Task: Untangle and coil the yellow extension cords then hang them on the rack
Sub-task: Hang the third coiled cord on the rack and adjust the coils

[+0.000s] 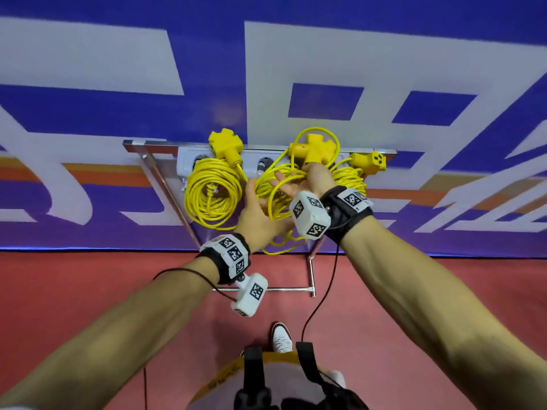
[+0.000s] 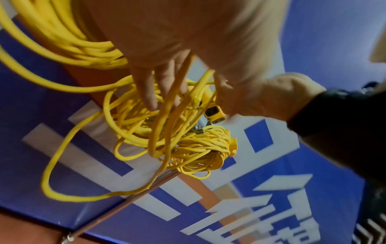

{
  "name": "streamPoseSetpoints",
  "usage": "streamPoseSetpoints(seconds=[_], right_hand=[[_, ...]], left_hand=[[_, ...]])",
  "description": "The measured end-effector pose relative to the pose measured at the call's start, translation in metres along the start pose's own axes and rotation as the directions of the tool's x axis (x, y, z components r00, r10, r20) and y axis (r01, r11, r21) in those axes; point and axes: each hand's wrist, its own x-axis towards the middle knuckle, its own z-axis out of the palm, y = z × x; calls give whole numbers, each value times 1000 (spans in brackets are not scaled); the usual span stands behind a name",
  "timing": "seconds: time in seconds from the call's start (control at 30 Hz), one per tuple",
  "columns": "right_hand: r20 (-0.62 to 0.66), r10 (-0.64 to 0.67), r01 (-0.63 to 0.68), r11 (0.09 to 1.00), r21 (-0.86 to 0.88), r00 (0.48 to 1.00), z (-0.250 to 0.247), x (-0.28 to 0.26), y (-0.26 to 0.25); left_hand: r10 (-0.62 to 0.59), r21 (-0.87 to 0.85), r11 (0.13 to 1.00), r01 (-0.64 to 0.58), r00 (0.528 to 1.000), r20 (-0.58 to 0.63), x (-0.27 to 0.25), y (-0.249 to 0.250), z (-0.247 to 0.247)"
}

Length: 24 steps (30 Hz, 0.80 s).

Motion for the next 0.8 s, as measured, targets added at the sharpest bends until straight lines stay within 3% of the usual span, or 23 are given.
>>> streamPoseSetpoints(seconds=[0.07,0.1,0.17,0.2,0.27,0.3,0.33,0.5,0.63,0.73,0.8], right_hand=[[24,14,-12,995,-101,1000,-4,-6,-4],[21,0,5,969,-248,1000,-7,-10,-6],[14,-74,69,810,-583,997,-15,-13,-15],[17,-133,102,666,-739,991,-21,-7,-19],[71,-226,125,236,-964,972,-28,-4,-27],[103,-258,118,44,-992,961,-30,-4,-30],[134,-302,117,-73,-990,944,-31,-4,-33],[265,-419,215,-165,-963,869,-26,5,-40],[473,-344,402,-260,-878,811,-20,7,-33],[682,-296,561,-401,-724,669,-23,19,-23],[775,-293,676,-380,-631,559,-27,32,-16]], left_hand=[[-25,380,924,29,1000,-16,10,4,-8],[-35,518,854,46,999,-32,15,8,-16],[16,632,775,15,999,-43,25,15,-34],[54,654,756,-18,998,-35,32,20,-41],[126,668,739,-87,992,-10,45,28,-48],[156,661,740,-120,988,5,51,34,-46],[183,653,742,-150,983,17,58,41,-43],[330,623,729,-284,943,43,91,80,-30],[253,548,812,-200,967,-23,116,93,-22],[216,490,859,-151,973,-79,130,91,-21],[182,411,903,-124,977,-106,138,86,-23]])
